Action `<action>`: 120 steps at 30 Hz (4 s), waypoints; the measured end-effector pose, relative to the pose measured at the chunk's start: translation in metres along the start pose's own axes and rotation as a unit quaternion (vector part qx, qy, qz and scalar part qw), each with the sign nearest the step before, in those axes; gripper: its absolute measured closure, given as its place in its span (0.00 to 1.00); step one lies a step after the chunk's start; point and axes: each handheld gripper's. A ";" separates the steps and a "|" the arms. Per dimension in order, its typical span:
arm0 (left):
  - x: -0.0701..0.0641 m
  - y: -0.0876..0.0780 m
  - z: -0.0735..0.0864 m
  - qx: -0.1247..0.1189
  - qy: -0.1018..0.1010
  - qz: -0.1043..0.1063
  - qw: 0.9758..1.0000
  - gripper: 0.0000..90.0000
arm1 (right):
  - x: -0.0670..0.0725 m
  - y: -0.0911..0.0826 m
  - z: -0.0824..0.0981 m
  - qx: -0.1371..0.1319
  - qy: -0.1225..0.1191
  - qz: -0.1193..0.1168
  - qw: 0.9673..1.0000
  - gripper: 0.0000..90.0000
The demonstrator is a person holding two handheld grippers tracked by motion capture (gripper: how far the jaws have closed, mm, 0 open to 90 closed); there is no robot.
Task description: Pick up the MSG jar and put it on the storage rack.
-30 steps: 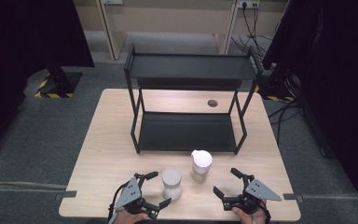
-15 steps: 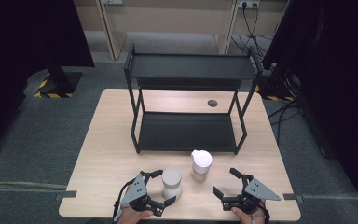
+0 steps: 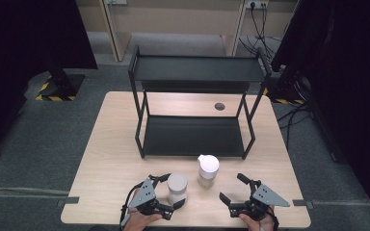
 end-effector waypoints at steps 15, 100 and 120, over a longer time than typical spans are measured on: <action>0.004 0.008 -0.005 0.012 0.005 0.002 1.000 0.28 | -0.001 0.000 0.000 0.000 0.003 0.000 1.000 0.01; 0.077 0.010 -0.165 0.006 0.018 -0.023 1.000 0.39 | -0.003 -0.001 0.002 -0.005 0.010 -0.006 1.000 0.01; 0.101 0.013 -0.240 0.015 0.020 -0.021 0.999 0.39 | -0.004 -0.001 0.002 -0.005 0.013 -0.007 1.000 0.01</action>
Point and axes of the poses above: each handheld gripper's, and its own axes: y roughly forward along the jaws, z roughly out of its underside, x roughly to its left, and after that the axes turned 9 degrees about y, right-handed
